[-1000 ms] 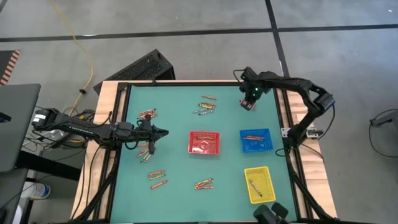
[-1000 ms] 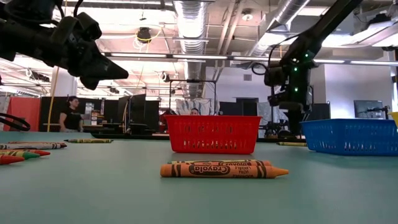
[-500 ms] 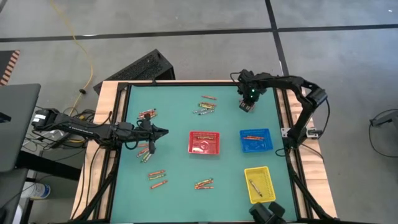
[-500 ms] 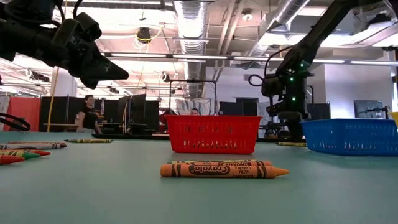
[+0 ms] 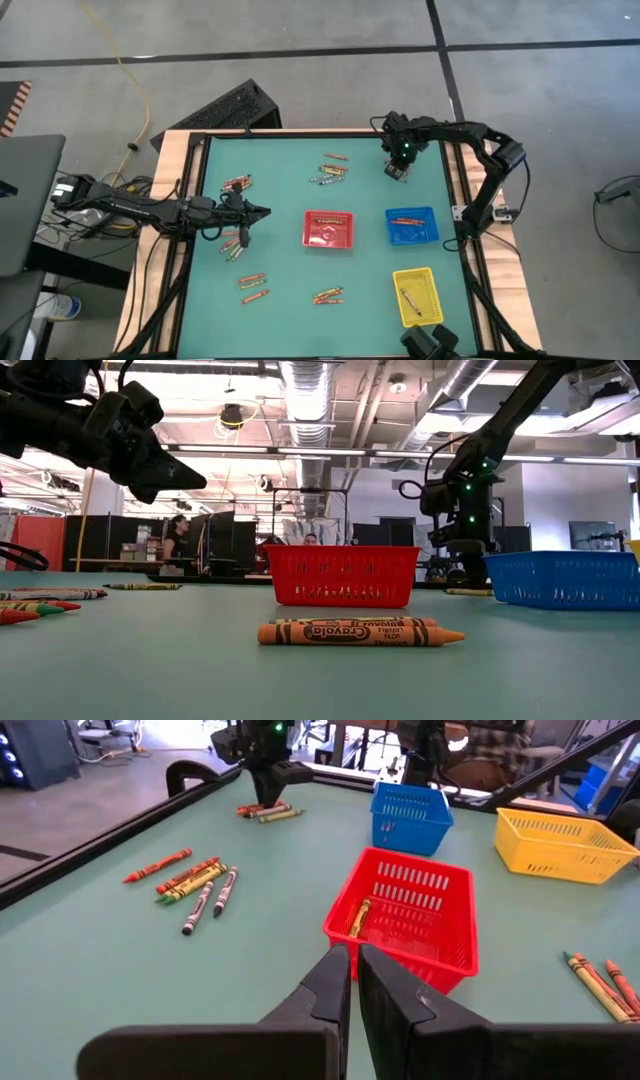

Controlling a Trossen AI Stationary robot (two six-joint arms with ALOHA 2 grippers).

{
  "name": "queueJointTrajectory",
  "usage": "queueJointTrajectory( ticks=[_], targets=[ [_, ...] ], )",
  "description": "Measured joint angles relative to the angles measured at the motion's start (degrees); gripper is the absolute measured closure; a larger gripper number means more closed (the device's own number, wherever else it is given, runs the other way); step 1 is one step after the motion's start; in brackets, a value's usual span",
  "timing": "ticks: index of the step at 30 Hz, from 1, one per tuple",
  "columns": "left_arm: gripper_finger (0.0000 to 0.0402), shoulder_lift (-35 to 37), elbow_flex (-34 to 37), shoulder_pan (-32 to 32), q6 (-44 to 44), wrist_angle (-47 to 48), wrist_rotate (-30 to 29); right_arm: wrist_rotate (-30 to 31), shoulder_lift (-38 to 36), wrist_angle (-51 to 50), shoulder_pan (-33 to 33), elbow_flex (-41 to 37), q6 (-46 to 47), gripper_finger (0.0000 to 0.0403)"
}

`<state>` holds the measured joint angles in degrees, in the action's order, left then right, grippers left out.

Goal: Sort crayons
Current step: Put the orange crayon into the blue basket

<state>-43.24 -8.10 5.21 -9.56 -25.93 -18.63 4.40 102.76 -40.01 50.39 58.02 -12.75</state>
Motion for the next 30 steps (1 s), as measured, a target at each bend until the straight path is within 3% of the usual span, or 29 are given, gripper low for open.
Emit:
queueJointTrajectory(
  ticks=[18,30],
  targets=[
    [0.0391,0.0,0.0,0.0,-0.64,0.0,0.44,-0.05,0.04,-0.12,-0.11,-0.04,0.26,0.031],
    [0.0391,0.0,-0.02,0.0,-1.65,0.27,1.79,-1.31,-4.3,-0.68,-0.73,-0.46,0.51,0.0351]
  ],
)
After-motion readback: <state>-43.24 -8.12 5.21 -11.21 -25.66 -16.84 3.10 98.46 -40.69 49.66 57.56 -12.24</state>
